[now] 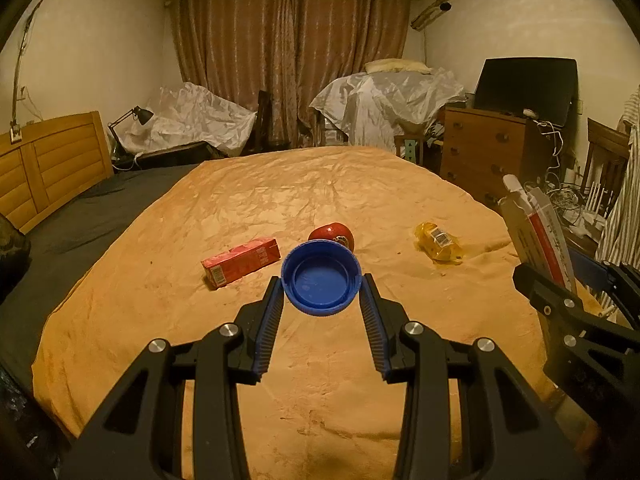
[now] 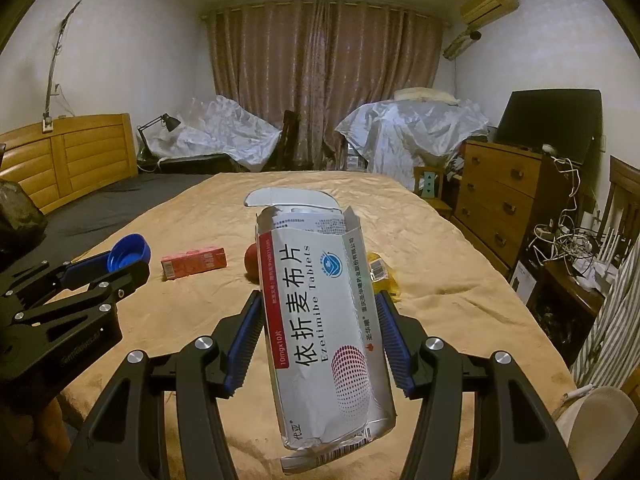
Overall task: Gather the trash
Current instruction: 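Lift and carry the blue cap and tablet box over the bucket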
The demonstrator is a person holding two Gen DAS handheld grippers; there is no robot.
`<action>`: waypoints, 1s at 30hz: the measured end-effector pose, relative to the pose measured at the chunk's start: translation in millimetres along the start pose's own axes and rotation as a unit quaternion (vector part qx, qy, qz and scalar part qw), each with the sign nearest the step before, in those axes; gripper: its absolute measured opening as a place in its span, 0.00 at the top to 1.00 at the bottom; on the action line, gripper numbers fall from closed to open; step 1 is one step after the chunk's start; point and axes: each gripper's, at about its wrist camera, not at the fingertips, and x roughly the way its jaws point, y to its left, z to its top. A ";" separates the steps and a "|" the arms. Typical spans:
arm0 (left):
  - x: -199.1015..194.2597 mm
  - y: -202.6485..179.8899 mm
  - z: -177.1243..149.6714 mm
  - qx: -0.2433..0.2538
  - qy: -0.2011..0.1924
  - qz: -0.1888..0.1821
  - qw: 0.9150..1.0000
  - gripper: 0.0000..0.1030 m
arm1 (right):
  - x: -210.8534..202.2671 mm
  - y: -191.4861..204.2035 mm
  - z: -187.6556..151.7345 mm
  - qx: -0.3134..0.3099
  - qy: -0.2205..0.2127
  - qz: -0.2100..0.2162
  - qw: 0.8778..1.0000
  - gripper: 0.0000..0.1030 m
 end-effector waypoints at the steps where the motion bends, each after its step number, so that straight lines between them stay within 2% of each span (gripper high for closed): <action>1: -0.8 -1.4 -0.1 0.001 -0.001 0.000 1.000 0.63 | -1.2 -0.1 0.0 0.000 0.000 0.000 1.000 0.44; 9: -3.5 -17.1 5.1 0.015 0.001 -0.016 1.000 0.63 | -22.7 -13.3 2.2 0.013 0.003 -0.007 1.000 0.44; 15: -6.3 -43.4 12.0 0.026 -0.001 -0.047 0.999 0.63 | -58.7 -43.4 5.1 0.022 0.004 -0.038 0.999 0.44; 22: -11.3 -90.1 16.7 0.042 0.001 -0.105 0.994 0.63 | -88.5 -105.2 3.7 0.039 0.013 -0.080 0.996 0.44; 30: -22.7 -159.3 21.5 0.073 0.006 -0.180 0.981 0.63 | -133.5 -190.4 -11.1 0.068 0.031 -0.136 0.988 0.44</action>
